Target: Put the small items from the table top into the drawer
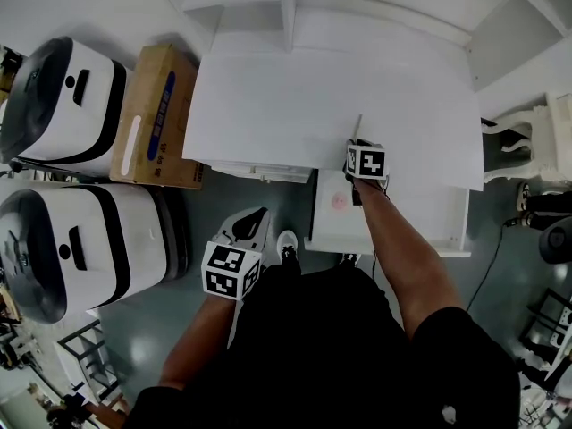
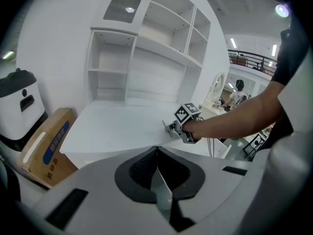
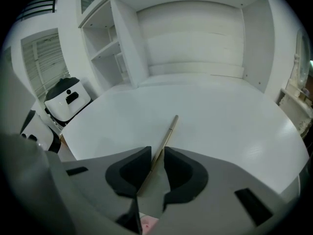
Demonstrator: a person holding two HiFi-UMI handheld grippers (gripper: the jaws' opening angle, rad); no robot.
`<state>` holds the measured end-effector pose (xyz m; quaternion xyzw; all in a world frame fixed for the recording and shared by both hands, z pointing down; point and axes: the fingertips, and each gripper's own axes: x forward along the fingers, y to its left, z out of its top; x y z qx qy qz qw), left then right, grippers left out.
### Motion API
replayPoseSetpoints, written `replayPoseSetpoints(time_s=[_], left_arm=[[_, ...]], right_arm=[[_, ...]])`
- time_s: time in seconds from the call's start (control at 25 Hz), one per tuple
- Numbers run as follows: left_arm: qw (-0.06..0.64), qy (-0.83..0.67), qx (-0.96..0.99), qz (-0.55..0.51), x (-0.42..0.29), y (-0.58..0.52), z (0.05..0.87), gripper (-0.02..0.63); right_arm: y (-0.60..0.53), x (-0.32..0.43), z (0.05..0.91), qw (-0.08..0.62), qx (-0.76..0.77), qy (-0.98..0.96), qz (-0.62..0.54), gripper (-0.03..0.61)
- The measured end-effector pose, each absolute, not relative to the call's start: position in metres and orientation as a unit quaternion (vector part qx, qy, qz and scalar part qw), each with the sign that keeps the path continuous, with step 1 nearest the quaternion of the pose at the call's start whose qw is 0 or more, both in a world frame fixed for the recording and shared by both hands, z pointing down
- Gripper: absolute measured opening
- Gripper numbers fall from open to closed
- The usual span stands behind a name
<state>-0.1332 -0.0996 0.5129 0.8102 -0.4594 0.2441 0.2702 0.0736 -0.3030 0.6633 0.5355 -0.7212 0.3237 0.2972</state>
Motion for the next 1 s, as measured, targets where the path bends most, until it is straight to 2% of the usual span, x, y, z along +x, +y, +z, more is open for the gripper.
replayPoseSetpoints(time_s=[0.16,0.48,1.0], left_arm=[[0.267,-0.455,0.815,0.242,-0.128,-0.101,0.51,0.011],[0.264,-0.451,0.818,0.242,-0.123,-0.098,0.51,0.011],[0.25,-0.434,0.832,0.24,-0.09,-0.09,0.505,0.011]], right_arm=[[-0.305,0.081,0.665,0.275,0.545,-0.708,0.356,0.051],[-0.302,0.087,0.667,0.221,0.529,-0.703,0.421,0.044],[-0.265,0.097,0.623,0.184,0.495,-0.752,0.394,0.044]])
